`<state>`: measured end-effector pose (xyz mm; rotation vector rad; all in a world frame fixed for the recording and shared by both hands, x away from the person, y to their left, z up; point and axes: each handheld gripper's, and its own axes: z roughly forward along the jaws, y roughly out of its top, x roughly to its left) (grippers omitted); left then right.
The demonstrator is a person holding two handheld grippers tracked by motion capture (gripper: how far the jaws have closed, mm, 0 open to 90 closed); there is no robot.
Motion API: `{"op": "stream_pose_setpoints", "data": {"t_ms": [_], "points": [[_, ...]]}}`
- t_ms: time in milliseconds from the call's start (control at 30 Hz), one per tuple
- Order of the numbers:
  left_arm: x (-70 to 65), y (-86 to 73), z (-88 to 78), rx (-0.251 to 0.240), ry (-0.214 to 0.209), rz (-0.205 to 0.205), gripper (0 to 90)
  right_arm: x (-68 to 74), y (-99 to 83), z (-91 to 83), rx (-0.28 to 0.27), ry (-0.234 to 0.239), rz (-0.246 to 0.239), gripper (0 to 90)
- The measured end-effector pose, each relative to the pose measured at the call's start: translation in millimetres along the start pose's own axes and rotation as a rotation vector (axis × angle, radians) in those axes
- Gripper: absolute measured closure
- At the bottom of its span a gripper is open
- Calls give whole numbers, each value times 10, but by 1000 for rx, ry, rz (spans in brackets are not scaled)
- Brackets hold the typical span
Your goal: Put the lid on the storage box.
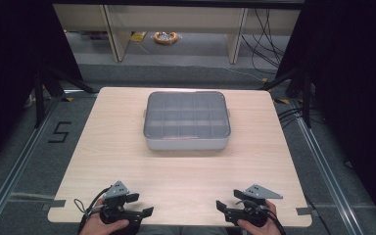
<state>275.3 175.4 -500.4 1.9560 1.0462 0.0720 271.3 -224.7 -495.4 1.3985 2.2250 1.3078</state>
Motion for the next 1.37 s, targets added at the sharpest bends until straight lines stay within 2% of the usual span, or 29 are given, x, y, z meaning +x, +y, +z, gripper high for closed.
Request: {"op": "stream_pose_setpoints", "data": {"t_ms": [33, 67, 100, 233, 267, 300, 333, 367, 400, 433, 467, 533, 567, 633, 667, 700, 733, 767, 800, 867, 1000, 1367], "points": [[-4, -7, -12, 10, 3, 11, 211, 8, -11, -13, -6, 8, 5, 193], [-17, -13, -9, 5, -2, 4, 210, 38, -26, -26, 3, 4, 34, 193], [-21, -18, -17, 15, -7, 13, 210, 10, -34, -25, 0, -2, -3, 193], [-37, -42, -50, 22, -1, 25, 210, 8, -78, -72, 0, -12, -7, 194], [-43, -50, -51, 15, -1, 25, 210, 42, -89, -104, 12, 12, 27, 194], [-47, -55, -59, 16, 0, 22, 210, 18, -103, -90, -7, 11, -6, 193], [-47, -55, -59, 16, 0, 22, 210, 19, -113, -106, -6, 24, -14, 190], [-40, -66, -75, 26, 2, 33, 210, 40, -136, -106, 1, 30, 14, 187], [-44, -75, -68, 20, 0, 21, 209, 29, -142, -117, 9, 39, 4, 185], [-41, -81, -71, 27, 0, 21, 209, 55, -160, -124, 10, 33, 30, 182], [-39, -91, -77, 33, 2, 23, 210, 34, -166, -118, 2, 45, 4, 180], [-48, -100, -75, 26, -2, 14, 210, 36, -172, -126, 14, 18, -25, 179], [-51, -103, -80, 27, 1, 16, 209, 51, -179, -125, 14, 25, -1, 178], [-55, -109, -80, 22, 3, 10, 210, 48, -184, -139, 27, 35, -18, 178], [-43, -106, -89, 32, 9, 21, 209, 88, -194, -145, 33, 28, 26, 179], [-42, -106, -87, 28, 1, 12, 209, 72, -198, -137, 17, 31, -1, 179], [-36, -105, -89, 31, 0, 12, 210, 62, -191, -140, 23, 27, -18, 179], [-26, -103, -94, 38, 0, 19, 210, 62, -192, -141, 23, 28, -18, 179], [-28, -103, -93, 36, 0, 16, 209, 81, -196, -143, 32, 29, 12, 178], [-41, -105, -83, 27, 1, 8, 209, 57, -196, -135, 30, 27, -9, 179], [-43, -105, -79, 30, 2, 14, 210, 58, -196, -142, 30, 36, -1, 180], [-23, -97, -77, 41, -3, 14, 210, 44, -192, -148, 12, 24, -24, 183]]}}
